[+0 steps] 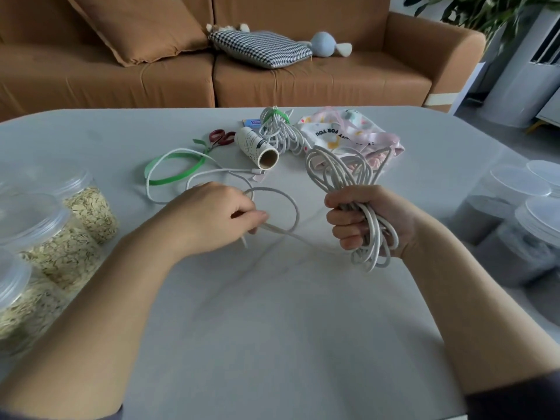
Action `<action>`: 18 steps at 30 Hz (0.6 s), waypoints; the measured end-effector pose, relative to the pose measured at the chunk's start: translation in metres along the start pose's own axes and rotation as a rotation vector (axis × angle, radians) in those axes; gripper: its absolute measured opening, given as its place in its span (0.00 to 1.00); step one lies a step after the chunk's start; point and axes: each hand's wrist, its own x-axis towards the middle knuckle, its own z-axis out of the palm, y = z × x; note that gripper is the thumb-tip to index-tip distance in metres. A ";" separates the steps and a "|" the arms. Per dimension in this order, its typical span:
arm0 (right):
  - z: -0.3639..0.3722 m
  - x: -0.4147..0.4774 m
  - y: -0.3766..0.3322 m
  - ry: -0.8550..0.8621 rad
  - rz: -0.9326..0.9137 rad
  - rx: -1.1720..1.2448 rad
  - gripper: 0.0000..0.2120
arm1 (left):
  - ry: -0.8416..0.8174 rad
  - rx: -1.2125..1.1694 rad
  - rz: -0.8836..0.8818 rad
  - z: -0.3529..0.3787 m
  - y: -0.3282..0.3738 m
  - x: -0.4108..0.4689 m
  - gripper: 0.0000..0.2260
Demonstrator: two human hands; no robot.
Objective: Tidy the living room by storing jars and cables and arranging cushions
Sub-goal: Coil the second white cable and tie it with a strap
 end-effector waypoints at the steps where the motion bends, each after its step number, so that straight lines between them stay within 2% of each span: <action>1: 0.001 0.000 0.001 0.000 -0.016 -0.011 0.18 | -0.001 -0.014 0.042 0.001 -0.003 0.001 0.17; 4: 0.000 0.001 0.002 -0.006 -0.036 -0.034 0.18 | -0.002 -0.038 0.121 0.004 -0.010 0.004 0.04; 5: 0.000 0.001 0.002 -0.011 -0.030 -0.032 0.18 | 0.015 -0.046 0.134 0.005 -0.011 0.004 0.03; 9: -0.005 0.001 -0.002 -0.061 -0.005 -0.027 0.20 | 0.215 0.006 0.201 0.011 -0.016 0.007 0.04; 12: -0.010 0.000 -0.003 -0.139 0.009 0.008 0.26 | 0.373 0.055 0.288 0.009 -0.020 0.010 0.04; 16: -0.017 -0.001 -0.005 -0.155 0.023 0.055 0.32 | 0.430 -0.173 0.288 0.004 -0.022 0.008 0.11; 18: -0.019 -0.001 -0.005 -0.142 0.013 0.071 0.30 | 0.426 -0.282 0.247 0.004 -0.021 0.006 0.16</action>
